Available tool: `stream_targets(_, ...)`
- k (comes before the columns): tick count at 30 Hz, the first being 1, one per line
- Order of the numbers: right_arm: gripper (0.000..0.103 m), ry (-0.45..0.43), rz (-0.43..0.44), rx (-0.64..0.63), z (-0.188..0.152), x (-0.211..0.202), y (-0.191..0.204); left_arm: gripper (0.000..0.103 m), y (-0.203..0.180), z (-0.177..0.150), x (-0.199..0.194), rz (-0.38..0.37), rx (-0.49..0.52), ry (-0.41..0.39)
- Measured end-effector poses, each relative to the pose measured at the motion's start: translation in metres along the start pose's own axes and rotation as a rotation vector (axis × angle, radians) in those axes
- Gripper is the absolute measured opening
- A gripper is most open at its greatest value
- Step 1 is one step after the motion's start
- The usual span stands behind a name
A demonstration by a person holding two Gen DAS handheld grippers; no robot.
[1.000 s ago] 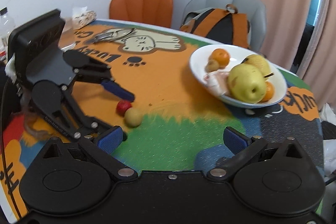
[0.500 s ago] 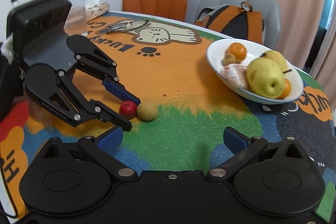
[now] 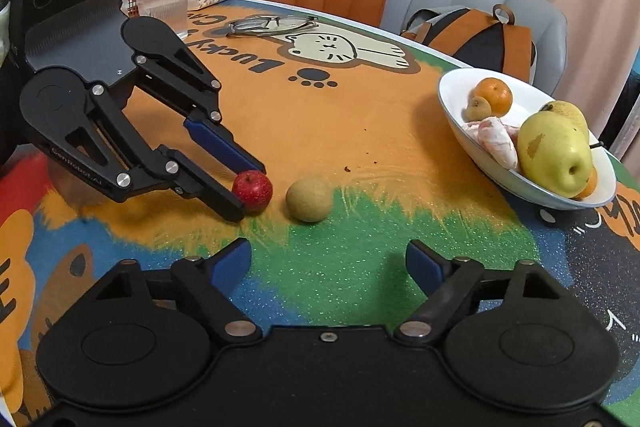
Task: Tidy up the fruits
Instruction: 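Grasp the red apple with the left tool while the right tool grasps a small tan fruit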
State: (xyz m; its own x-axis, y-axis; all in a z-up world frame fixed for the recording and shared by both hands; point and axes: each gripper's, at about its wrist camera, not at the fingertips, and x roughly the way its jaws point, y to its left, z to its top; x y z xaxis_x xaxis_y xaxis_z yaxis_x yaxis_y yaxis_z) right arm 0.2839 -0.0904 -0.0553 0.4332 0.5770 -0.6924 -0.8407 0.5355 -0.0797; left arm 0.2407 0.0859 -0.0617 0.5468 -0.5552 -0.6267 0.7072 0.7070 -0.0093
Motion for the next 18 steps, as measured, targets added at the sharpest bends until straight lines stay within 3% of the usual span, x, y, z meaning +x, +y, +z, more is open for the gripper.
stream_targets(8,0.068,-0.016,0.007,-0.019,0.011,0.009,0.006,0.023,-0.001,0.002,-0.011,0.008,0.000,-0.008)
stream_targets(12,0.054,-0.009,0.010,-0.016,0.019,0.015,0.006,0.023,-0.002,0.001,-0.014,0.012,0.002,0.002)
stream_targets(18,0.041,0.006,0.021,-0.010,0.024,0.019,0.007,0.023,-0.003,0.000,-0.018,0.011,0.002,0.006)
